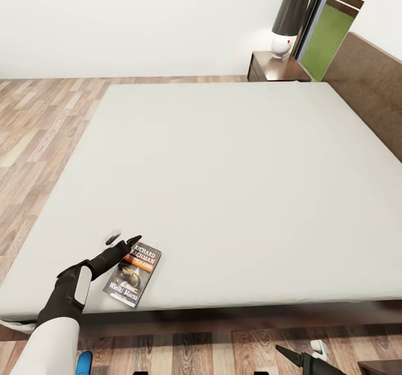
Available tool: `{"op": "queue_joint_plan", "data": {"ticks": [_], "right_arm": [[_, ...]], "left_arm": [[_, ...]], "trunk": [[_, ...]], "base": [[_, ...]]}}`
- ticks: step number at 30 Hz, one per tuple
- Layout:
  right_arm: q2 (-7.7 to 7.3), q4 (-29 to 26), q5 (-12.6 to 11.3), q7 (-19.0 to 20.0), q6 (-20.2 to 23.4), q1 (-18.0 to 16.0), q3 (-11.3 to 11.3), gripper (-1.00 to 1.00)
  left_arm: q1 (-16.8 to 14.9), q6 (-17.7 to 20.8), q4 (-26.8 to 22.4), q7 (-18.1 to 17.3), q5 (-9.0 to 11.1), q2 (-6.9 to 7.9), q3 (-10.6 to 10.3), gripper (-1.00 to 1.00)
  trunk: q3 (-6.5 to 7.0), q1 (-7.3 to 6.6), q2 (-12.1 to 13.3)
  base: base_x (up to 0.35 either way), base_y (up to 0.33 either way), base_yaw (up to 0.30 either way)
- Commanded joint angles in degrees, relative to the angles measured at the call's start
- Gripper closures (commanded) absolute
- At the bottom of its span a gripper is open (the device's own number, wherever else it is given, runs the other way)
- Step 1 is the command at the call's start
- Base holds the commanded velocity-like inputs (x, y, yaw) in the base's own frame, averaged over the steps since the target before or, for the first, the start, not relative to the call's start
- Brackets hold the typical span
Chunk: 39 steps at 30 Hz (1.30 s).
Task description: In the bedroom, move the book from the bed onto either nightstand, and place the two sandals side by side next to the bed.
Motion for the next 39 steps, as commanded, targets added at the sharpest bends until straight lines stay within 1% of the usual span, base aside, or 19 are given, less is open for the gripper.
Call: {"op": "queue_joint_plan", "data": {"ticks": [1, 39], "right_arm": [[0.02, 0.0, 0.1, 0.3, 0.6, 0.0, -0.3, -1.00], [0.02, 0.0, 0.1, 0.3, 0.6, 0.0, -0.3, -1.00]], "left_arm": [[0.0, 0.6, 0.1, 0.0, -0.4, -0.04, 0.1, -1.00], [0.0, 0.6, 0.1, 0.0, -0.4, -0.04, 0.1, -1.00]], "trunk": [[-0.04, 0.00, 0.0], [-0.04, 0.00, 0.0]], "base": [[0.000, 0.000, 0.000], [0.000, -0.021, 0.000]]}}
